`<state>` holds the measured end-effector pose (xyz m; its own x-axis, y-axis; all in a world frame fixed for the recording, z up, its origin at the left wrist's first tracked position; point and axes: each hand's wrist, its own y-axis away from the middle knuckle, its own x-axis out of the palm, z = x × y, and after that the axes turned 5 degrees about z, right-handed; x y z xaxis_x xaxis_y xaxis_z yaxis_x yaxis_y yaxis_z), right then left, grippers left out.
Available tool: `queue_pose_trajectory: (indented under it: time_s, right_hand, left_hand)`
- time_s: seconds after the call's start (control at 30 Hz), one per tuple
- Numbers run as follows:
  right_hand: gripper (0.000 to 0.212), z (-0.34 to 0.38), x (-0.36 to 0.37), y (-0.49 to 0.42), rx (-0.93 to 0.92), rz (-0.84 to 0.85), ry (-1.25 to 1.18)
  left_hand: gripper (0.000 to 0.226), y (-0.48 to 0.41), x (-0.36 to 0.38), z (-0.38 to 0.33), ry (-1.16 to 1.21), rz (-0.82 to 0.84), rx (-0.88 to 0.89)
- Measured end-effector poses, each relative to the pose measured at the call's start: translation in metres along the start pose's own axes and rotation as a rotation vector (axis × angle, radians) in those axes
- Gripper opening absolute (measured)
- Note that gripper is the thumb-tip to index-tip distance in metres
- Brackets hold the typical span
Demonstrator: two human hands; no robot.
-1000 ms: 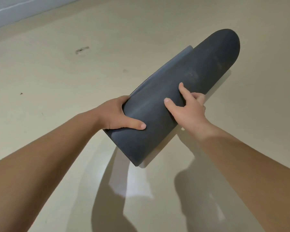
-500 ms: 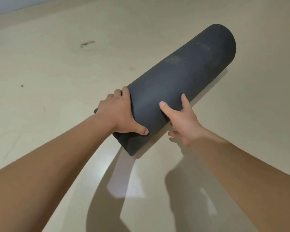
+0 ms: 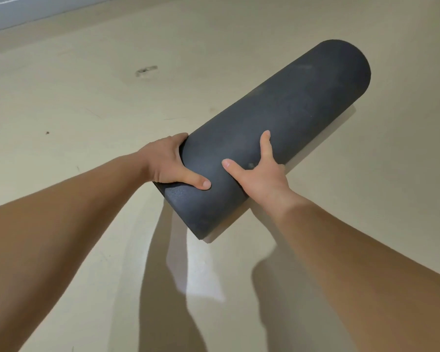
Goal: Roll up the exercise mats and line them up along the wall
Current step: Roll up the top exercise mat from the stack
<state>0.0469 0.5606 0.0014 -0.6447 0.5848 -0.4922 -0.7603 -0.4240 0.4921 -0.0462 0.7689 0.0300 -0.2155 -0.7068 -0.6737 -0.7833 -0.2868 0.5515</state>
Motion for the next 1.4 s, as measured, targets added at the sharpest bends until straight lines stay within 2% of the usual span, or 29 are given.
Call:
queue_pose_trajectory:
  time_s: [0.07,0.13,0.2,0.23,0.3,0.43,0.53,0.63,0.83,1.0,1.07,1.17,1.23,1.33,1.4]
  right_hand:
    - [0.117,0.002,0.002,-0.001,0.018,-0.032,0.022]
    - [0.117,0.000,0.003,-0.003,0.019,-0.031,0.026]
    - [0.117,-0.001,0.000,-0.005,0.002,-0.036,0.039]
    - [0.117,-0.001,-0.001,-0.006,-0.006,-0.030,0.040]
    - [0.118,-0.002,0.000,-0.008,-0.014,-0.009,-0.003]
    - [0.110,-0.018,0.009,0.005,-0.073,-0.037,-0.143]
    - [0.103,-0.034,0.019,0.020,-0.086,0.005,-0.261]
    - [0.101,-0.035,0.025,0.023,-0.109,0.015,-0.300]
    - [0.094,-0.022,0.025,0.022,-0.192,-0.035,-0.092]
    - [0.096,0.010,0.027,0.017,-0.176,0.005,0.228]
    - [0.095,0.028,0.030,0.013,-0.209,-0.023,0.325]
    - [0.100,0.039,0.031,0.002,-0.214,-0.022,0.334]
    - [0.101,0.038,0.033,-0.002,-0.194,-0.017,0.367]
    - [0.101,0.034,0.033,-0.003,-0.204,-0.041,0.393]
    - [0.101,0.035,0.032,-0.005,-0.215,-0.045,0.397]
  left_hand:
    - [0.110,0.000,-0.004,-0.005,-0.080,0.019,-0.038]
    - [0.120,0.007,-0.001,-0.016,-0.307,-0.017,-0.103]
    - [0.147,0.016,0.017,-0.024,-0.519,-0.045,-0.124]
    - [0.160,0.020,0.028,-0.026,-0.561,-0.031,-0.122]
    - [0.171,0.024,0.041,-0.026,-0.561,-0.045,-0.108]
    - [0.168,0.018,0.032,-0.014,-0.453,-0.093,-0.082]
    - [0.166,0.018,0.026,-0.010,-0.388,-0.077,-0.084]
    - [0.156,0.020,0.021,-0.012,-0.361,-0.072,-0.071]
    - [0.140,0.014,0.011,-0.012,-0.262,-0.064,-0.025]
    - [0.120,0.002,-0.021,0.010,0.118,0.109,0.004]
    - [0.110,-0.002,-0.035,0.018,0.200,0.157,0.007]
    - [0.103,-0.008,-0.041,0.024,0.160,0.171,0.001]
    - [0.098,-0.006,-0.039,0.020,0.037,0.141,0.001]
    - [0.113,0.002,-0.031,0.009,-0.265,0.011,-0.034]
    - [0.121,0.006,-0.015,0.004,-0.332,-0.027,-0.061]
